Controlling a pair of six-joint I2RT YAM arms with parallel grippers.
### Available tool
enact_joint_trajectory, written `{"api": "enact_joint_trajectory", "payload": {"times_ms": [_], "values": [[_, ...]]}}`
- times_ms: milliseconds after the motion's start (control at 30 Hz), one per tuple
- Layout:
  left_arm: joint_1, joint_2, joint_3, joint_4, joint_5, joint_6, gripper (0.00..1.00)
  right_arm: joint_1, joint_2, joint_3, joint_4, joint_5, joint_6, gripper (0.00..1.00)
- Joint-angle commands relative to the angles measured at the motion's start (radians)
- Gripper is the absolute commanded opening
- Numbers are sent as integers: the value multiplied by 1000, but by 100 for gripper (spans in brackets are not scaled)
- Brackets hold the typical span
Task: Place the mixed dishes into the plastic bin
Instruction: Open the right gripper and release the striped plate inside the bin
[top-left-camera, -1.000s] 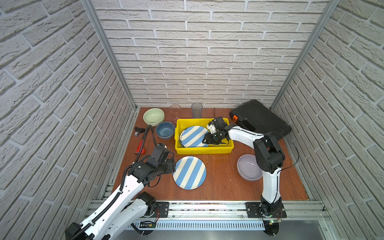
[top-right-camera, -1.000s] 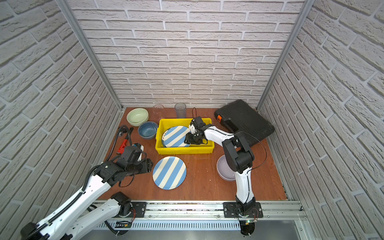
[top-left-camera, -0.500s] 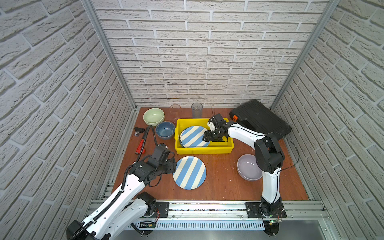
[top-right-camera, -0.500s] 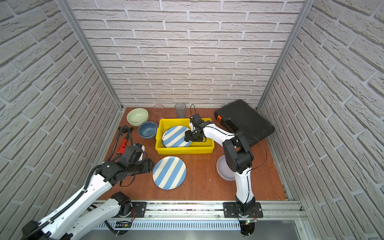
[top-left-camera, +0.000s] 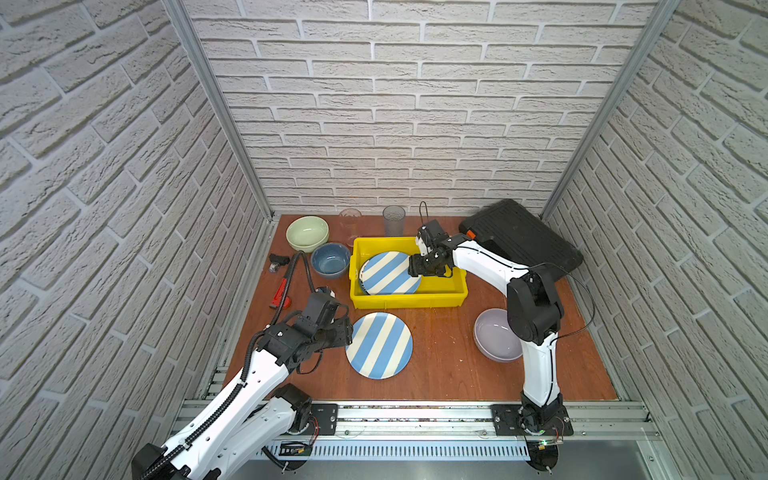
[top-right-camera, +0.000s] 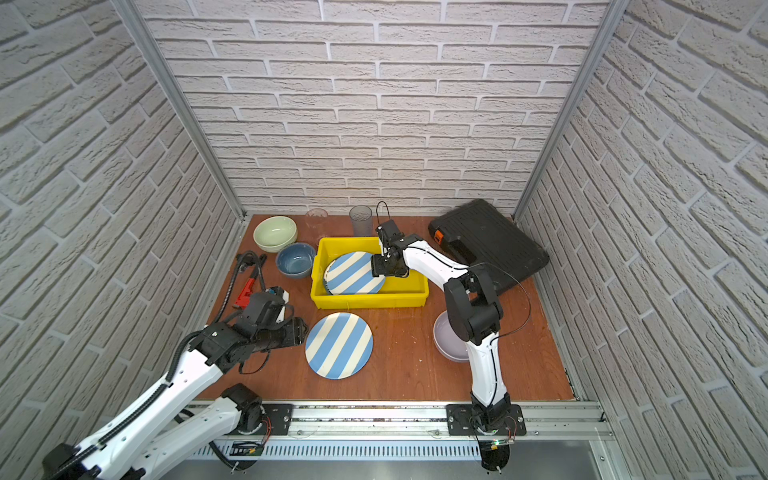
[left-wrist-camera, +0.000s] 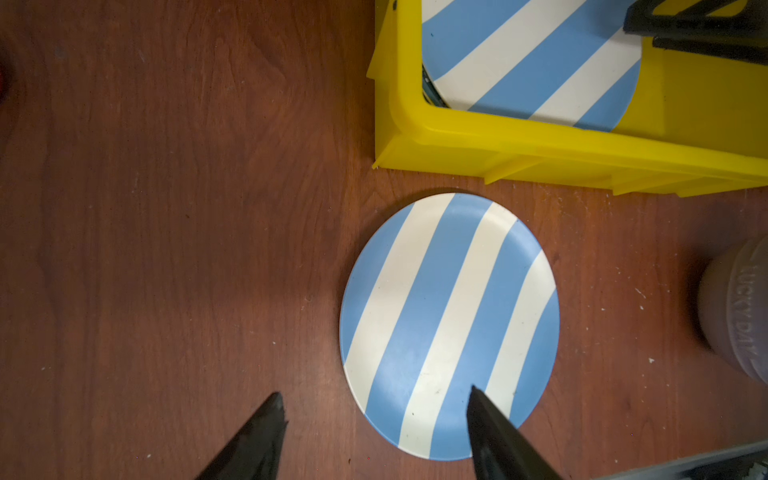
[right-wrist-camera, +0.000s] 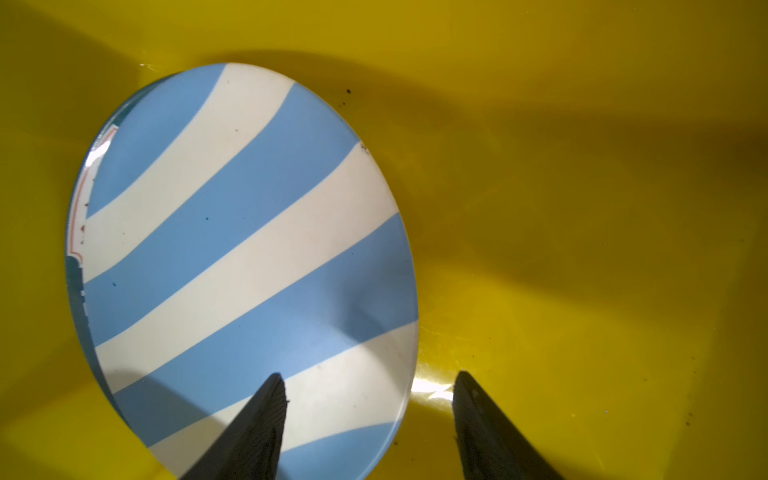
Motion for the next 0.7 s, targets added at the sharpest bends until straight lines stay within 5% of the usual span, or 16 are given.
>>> {"api": "enact_joint_trajectory", "payload": {"times_ms": [0, 667], "values": [[-1, -9, -16, 34, 2, 16, 70, 23, 19, 45, -50, 66, -16, 65], [-1, -28, -24, 50, 14, 26, 70, 93, 89, 160, -95, 81, -2, 65]]}}
